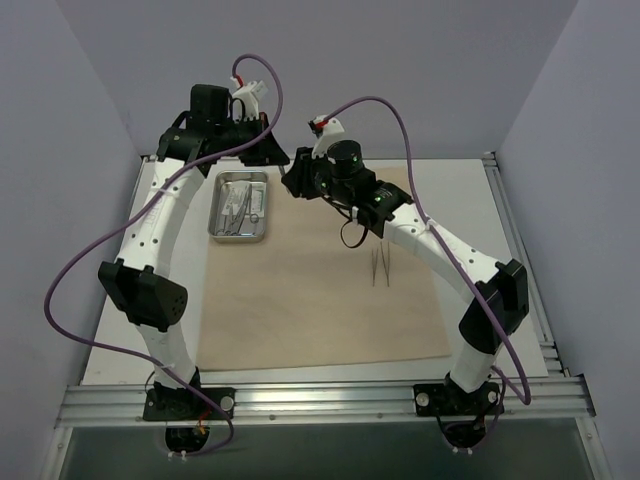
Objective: Open and lay out the surgical kit
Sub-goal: Place the medical item in the surgical kit.
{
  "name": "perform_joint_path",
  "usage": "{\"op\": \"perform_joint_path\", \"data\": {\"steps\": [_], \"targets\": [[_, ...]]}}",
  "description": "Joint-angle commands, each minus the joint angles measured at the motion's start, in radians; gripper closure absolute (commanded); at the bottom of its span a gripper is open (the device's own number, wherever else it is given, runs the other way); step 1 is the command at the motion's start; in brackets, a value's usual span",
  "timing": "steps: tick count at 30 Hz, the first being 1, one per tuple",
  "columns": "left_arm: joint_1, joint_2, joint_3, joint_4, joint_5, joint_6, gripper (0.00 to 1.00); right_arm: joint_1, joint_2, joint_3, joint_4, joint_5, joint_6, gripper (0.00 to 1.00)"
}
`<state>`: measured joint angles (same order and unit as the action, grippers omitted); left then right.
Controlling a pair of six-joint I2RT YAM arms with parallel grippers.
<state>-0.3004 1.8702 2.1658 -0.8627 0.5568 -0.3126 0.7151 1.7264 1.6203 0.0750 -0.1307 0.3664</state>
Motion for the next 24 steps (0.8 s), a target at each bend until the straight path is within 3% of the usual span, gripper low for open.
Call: {"op": "perform_joint_path", "data": {"steps": [1,10,17,24], "targets": [[-0.006,-0.008,-0.004,0.042,0.014,-0.019,0.98,0.006,0.002,0.050,0.031,0.006,0.000,0.74],[-0.009,-0.006,-0.012,0.048,0.018,-0.023,0.98,0.006,0.015,0.056,0.046,0.008,0.008,0.83],[-0.009,-0.006,-0.017,0.051,0.025,-0.026,0.98,0.006,0.016,0.044,0.060,-0.006,0.020,1.00],[-0.009,-0.003,-0.018,0.054,0.035,-0.026,0.98,0.006,-0.001,0.018,0.075,-0.006,0.022,1.00]]}}
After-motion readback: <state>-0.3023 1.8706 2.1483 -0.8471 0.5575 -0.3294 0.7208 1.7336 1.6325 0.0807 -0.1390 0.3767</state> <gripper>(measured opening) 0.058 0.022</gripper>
